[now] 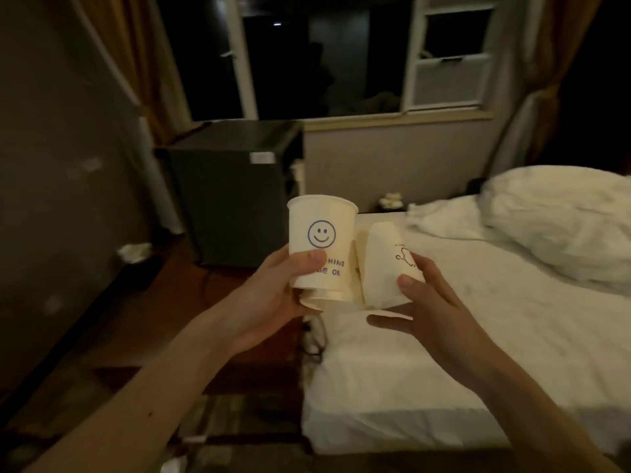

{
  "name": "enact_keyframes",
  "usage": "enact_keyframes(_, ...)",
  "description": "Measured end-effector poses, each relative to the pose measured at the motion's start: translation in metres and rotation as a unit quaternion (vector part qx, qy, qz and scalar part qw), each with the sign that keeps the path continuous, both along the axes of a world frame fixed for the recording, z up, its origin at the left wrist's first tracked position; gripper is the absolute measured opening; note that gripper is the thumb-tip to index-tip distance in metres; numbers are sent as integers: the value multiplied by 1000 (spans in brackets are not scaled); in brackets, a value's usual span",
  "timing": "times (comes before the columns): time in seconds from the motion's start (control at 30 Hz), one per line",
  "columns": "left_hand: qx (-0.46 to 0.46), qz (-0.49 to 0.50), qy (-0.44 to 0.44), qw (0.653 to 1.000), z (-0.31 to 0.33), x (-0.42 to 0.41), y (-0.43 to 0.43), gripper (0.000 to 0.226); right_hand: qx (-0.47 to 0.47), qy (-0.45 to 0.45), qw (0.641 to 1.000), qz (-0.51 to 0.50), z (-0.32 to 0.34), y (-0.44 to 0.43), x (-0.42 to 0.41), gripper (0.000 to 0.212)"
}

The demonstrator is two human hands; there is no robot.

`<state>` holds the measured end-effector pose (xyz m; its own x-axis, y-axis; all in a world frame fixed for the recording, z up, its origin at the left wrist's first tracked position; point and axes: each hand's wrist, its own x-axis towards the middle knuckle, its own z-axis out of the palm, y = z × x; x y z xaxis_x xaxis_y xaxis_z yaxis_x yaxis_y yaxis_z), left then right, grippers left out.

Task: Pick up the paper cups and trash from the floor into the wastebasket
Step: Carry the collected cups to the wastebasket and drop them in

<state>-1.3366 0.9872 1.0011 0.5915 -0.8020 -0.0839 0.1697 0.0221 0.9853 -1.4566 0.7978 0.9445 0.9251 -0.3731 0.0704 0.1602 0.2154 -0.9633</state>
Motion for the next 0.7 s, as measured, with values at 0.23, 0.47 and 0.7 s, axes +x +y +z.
enact_keyframes(0.23, 15, -110, 10, 994, -36, -76, -210, 66, -1, 25, 988, -154, -15, -151, -127, 68)
enact_keyframes(0.47, 67, -251, 43, 965, -80, -151, -365, 80, 47, 89, 952, -288, -48, -252, -233, 59)
enact_keyframes(0.7, 115, -344, 113, 925, -144, -190, -489, 77, 109, 123, 898, -409, -94, -320, -280, 77)
